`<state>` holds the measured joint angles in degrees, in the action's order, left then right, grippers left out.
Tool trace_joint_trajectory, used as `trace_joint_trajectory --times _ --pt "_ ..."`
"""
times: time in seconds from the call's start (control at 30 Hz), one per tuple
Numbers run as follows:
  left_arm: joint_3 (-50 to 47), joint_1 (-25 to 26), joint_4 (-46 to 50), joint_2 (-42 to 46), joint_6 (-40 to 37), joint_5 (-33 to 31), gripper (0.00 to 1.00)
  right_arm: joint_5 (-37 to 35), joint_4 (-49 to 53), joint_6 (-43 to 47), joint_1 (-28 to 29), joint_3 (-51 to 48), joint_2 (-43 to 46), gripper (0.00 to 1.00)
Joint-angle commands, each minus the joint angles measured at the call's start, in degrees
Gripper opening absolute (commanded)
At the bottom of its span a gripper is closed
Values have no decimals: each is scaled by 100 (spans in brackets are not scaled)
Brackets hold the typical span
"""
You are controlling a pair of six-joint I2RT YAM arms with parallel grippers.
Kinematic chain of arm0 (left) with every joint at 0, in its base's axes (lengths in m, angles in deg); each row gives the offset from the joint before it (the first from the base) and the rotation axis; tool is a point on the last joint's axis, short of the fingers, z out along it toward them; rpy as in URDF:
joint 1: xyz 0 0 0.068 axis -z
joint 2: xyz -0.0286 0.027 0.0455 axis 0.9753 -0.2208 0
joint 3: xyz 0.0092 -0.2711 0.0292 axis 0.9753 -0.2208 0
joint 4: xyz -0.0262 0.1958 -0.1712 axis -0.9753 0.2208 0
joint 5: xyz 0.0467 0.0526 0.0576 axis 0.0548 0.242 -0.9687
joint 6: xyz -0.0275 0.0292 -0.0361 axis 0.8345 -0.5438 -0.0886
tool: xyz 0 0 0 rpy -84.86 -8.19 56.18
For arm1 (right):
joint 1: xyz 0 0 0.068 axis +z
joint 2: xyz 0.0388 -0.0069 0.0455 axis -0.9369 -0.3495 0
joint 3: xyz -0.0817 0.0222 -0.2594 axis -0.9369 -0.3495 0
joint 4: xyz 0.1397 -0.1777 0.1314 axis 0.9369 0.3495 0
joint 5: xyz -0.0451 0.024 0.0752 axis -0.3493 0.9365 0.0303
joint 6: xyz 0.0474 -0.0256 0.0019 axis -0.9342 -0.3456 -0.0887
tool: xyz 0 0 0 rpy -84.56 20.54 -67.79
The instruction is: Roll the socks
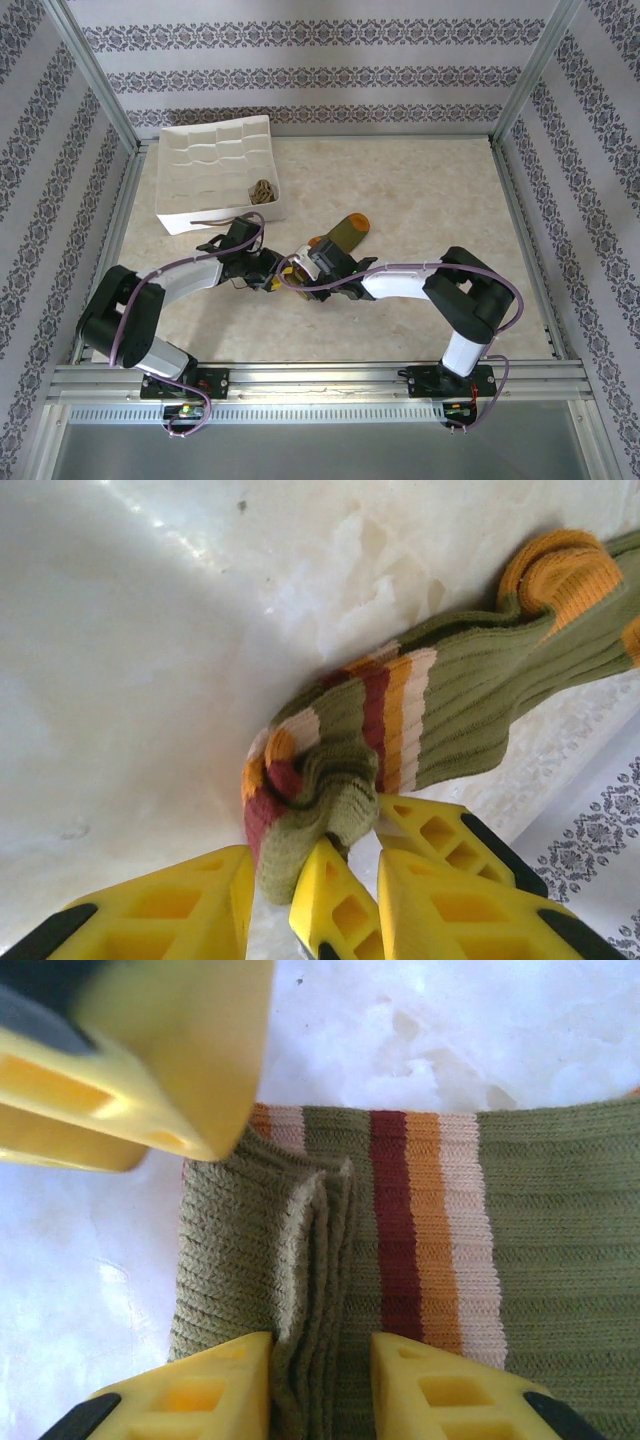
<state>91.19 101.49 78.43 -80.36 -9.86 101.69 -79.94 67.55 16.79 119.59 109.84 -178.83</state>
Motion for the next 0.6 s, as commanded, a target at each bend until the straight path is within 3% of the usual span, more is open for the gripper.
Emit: trace_joint_trajectory --times 0.0,0.27,0.4,0.57 --pt "86 -25 -472 -214 -272 239 37 228 465 -149 -103 -136 -219 31" --pt "131 -12 -62 -365 -513 186 36 621 470 -253 -310 -70 -303 31" --pt "165 -4 -33 -357 -561 133 42 790 505 -260 -354 -21 -376 30" --pt "396 45 -147 -744 -661 192 42 869 487 -292 -381 -17 -420 30"
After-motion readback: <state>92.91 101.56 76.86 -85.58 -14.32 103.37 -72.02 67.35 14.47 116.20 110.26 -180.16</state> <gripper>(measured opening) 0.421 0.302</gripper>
